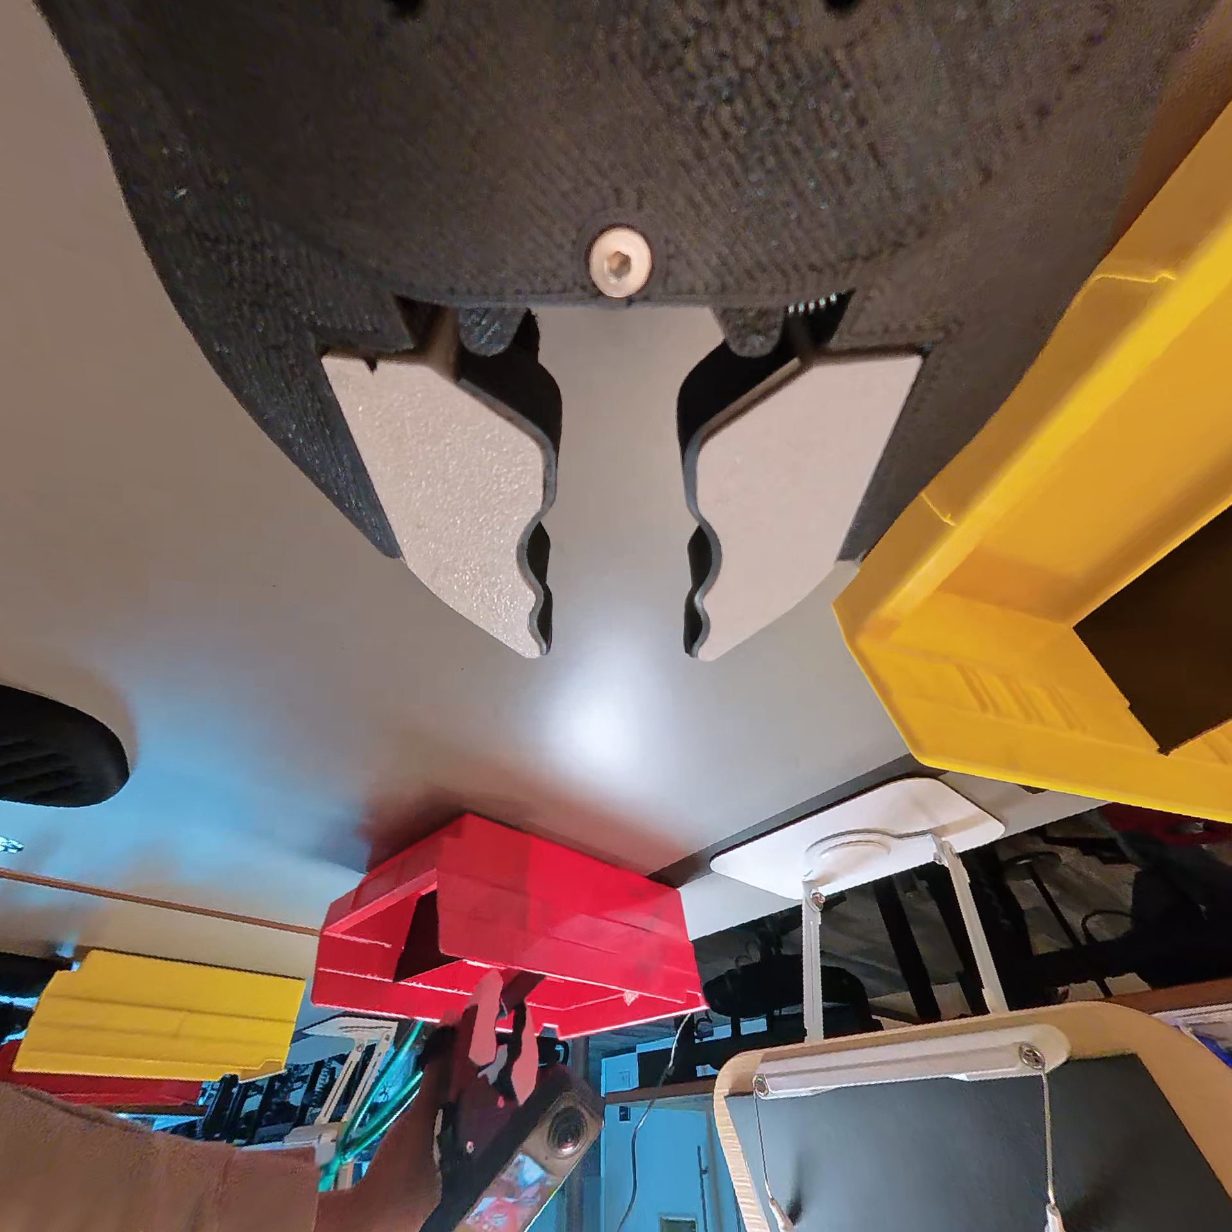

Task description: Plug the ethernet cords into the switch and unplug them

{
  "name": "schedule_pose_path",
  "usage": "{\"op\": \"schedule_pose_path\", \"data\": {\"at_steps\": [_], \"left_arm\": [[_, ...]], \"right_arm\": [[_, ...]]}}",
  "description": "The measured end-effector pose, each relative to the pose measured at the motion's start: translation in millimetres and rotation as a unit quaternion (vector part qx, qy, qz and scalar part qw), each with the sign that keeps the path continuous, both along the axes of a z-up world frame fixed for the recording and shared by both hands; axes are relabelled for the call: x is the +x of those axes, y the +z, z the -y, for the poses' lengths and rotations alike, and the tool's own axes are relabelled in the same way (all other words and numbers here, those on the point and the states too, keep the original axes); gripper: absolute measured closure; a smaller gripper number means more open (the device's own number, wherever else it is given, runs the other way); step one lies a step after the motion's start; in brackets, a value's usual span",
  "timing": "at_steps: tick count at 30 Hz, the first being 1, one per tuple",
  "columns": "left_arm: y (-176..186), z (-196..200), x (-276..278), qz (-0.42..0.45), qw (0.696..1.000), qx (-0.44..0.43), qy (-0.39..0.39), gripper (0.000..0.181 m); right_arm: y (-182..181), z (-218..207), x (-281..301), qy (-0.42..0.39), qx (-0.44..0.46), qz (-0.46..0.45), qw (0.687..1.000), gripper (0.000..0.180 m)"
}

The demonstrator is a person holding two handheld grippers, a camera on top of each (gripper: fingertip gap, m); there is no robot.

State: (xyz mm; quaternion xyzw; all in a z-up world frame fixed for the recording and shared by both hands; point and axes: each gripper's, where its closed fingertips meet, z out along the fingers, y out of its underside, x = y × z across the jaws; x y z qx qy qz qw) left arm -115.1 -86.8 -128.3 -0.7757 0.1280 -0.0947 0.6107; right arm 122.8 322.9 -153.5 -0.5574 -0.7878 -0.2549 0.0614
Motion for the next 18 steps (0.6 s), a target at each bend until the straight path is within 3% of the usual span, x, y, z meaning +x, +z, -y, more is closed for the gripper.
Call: {"op": "schedule_pose_path", "data": {"at_steps": [5, 9, 13, 15, 18], "left_arm": [[-3.3, -0.3, 0.0, 0.002, 1.000, -0.006, 0.000, 0.142], [-3.0, -0.2, -0.3, 0.001, 1.000, -0.006, 0.003, 0.142], [0.9, 1.1, -4.6, -0.011, 1.000, 0.001, 0.015, 0.142], [4.5, 2.1, -11.2, -0.019, 0.999, 0.004, 0.029, 0.141], [10.8, 4.1, -26.3, -0.030, 0.998, 0.004, 0.057, 0.139]], "right_arm": [[5.7, 14.0, -19.1, -0.010, -0.041, -0.084, 0.996, 0.141], [54.1, 29.1, -44.6, 0.012, -0.045, -0.222, 0.974, 0.135], [105.3, 77.7, -52.8, 0.071, -0.041, -0.364, 0.928, 0.134], [104.0, 106.7, -37.8, 0.092, -0.043, -0.377, 0.921, 0.132], [60.9, 133.9, 2.5, 0.099, -0.048, -0.309, 0.945, 0.126]]}}
